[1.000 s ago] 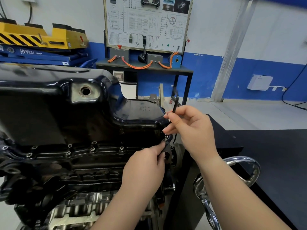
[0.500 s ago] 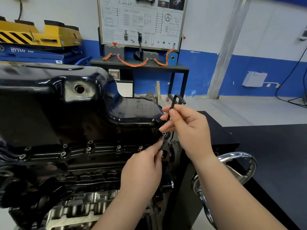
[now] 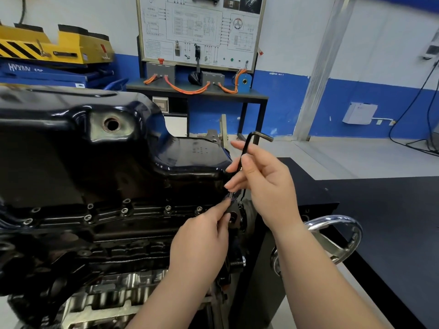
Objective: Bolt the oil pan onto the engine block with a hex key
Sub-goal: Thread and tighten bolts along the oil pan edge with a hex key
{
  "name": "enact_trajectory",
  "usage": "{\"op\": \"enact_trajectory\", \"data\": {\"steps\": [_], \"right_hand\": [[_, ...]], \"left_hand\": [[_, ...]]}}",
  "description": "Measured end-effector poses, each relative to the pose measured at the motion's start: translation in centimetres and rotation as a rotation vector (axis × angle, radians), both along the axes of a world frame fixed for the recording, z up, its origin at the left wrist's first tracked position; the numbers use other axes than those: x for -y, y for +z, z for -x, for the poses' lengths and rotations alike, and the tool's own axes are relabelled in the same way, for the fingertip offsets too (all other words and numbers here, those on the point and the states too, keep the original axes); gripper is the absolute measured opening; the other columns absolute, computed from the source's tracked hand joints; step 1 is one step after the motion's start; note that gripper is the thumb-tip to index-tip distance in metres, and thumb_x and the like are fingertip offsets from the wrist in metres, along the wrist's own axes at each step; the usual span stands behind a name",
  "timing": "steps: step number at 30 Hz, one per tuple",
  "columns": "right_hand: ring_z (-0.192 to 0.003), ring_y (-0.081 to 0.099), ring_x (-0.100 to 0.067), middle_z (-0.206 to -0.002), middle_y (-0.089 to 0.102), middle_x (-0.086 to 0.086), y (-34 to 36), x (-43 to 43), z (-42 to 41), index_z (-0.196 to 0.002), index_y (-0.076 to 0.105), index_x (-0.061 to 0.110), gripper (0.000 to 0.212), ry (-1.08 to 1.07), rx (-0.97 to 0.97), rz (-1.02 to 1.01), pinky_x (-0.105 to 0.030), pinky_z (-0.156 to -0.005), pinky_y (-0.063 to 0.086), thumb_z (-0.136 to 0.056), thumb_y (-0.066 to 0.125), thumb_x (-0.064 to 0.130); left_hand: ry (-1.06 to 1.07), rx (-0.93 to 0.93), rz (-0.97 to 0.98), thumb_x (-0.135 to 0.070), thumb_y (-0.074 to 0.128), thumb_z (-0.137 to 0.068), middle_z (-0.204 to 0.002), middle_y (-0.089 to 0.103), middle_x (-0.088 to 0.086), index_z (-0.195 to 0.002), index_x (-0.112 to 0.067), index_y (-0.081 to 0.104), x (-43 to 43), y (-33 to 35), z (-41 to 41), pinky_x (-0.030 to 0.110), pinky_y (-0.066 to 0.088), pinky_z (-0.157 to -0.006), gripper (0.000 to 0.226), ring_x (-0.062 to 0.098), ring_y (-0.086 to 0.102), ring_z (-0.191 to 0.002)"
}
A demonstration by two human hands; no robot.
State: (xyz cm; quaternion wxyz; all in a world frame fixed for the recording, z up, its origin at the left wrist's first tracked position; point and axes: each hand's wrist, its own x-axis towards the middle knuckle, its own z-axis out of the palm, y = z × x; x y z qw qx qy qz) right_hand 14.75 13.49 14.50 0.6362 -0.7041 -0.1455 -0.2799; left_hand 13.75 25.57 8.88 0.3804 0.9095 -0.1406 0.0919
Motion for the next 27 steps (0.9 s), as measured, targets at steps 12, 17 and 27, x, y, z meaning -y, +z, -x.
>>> {"op": "enact_trajectory", "data": {"steps": [12, 17, 27], "right_hand": [[-0.052, 0.066, -0.017, -0.074, 0.073, -0.006, -0.29, -0.24, 0.09, -0.080, 0.054, 0.010, 0.013, -0.115, -0.009, -0.140, -0.024, -0.050, 0.052, -0.088, 0.065, 0.011], [-0.061, 0.068, -0.016, -0.077, 0.070, -0.002, -0.43, -0.36, 0.36, -0.116, 0.055, 0.014, 0.021, -0.048, -0.003, -0.122, -0.026, -0.059, 0.055, -0.097, 0.048, 0.016], [-0.060, 0.069, -0.018, -0.086, 0.073, 0.000, -0.19, -0.85, 0.36, -0.079, 0.067, 0.033, 0.013, -0.131, 0.054, -0.104, -0.024, -0.054, 0.053, -0.084, 0.061, 0.023]], "left_hand": [[-0.009, 0.000, -0.004, -0.043, 0.042, -0.094, -0.092, 0.070, -0.014, -0.129, -0.056, 0.040, -0.13, -0.13, -0.07, 0.029, 0.054, -0.066, 0.037, 0.005, 0.061, -0.080], [-0.017, 0.005, 0.003, -0.043, 0.042, -0.094, -0.094, 0.070, -0.015, -0.129, -0.055, 0.040, -0.20, -0.16, -0.04, 0.028, 0.054, -0.066, 0.037, 0.003, 0.061, -0.081], [-0.037, 0.009, 0.008, -0.042, 0.041, -0.095, -0.103, 0.069, -0.014, -0.130, -0.055, 0.038, -0.31, -0.19, -0.07, 0.031, 0.054, -0.072, 0.038, 0.008, 0.063, -0.091]]}}
